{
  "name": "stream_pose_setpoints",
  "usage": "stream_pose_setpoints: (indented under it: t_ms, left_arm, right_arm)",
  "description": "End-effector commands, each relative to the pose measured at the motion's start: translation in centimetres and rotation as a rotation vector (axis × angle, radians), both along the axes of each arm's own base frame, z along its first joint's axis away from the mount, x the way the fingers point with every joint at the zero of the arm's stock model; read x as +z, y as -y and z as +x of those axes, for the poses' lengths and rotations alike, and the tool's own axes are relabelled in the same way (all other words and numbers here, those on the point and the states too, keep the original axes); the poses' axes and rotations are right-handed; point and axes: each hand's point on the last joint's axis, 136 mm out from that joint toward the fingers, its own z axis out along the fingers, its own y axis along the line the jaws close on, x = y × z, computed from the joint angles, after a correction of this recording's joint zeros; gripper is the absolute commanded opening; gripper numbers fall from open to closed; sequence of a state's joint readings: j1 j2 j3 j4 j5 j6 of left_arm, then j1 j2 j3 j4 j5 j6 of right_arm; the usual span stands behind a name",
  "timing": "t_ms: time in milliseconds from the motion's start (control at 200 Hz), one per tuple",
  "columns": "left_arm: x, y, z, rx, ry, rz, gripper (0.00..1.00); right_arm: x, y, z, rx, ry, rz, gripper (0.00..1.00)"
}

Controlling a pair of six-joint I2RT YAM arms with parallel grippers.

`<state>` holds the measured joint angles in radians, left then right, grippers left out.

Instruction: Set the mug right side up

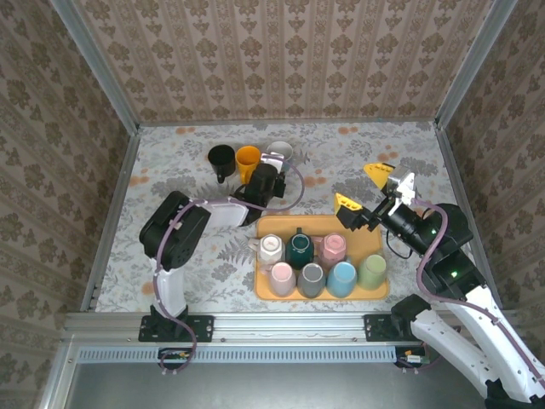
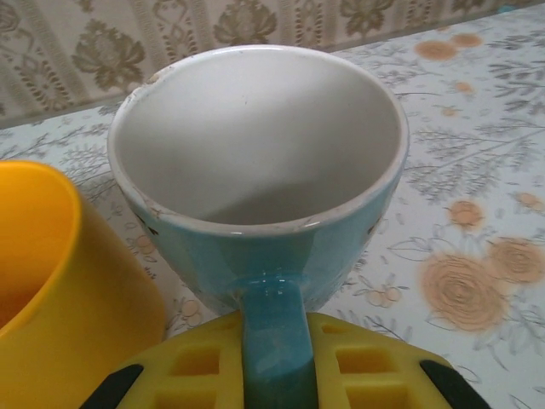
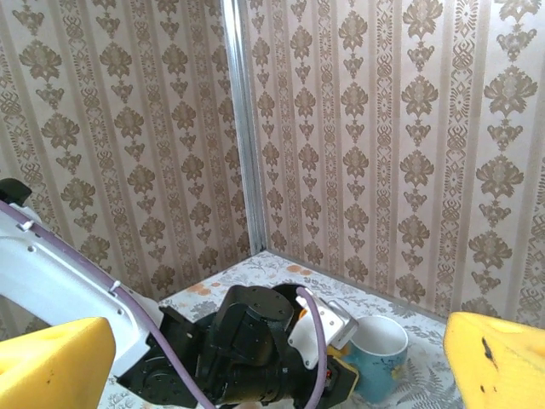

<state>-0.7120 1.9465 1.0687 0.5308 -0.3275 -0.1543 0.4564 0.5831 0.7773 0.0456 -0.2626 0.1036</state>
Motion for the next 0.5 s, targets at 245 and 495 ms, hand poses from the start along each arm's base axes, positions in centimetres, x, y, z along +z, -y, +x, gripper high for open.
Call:
stream_pose_setpoints:
  t_ms: [245,495]
  left_arm:
    - [1.9,-0.5,2.3,0.122,0.061,-0.09,0.05]
    - [0.8,-1.0,2.4,0.15,0.033,-0.102,0.18]
  right_arm:
    - [0.2,0.7,0.0,-0.048,0.024,-0.025,1.0]
    - [0.3,0.8,-0.2,-0.05,0.026,-0.044,1.0]
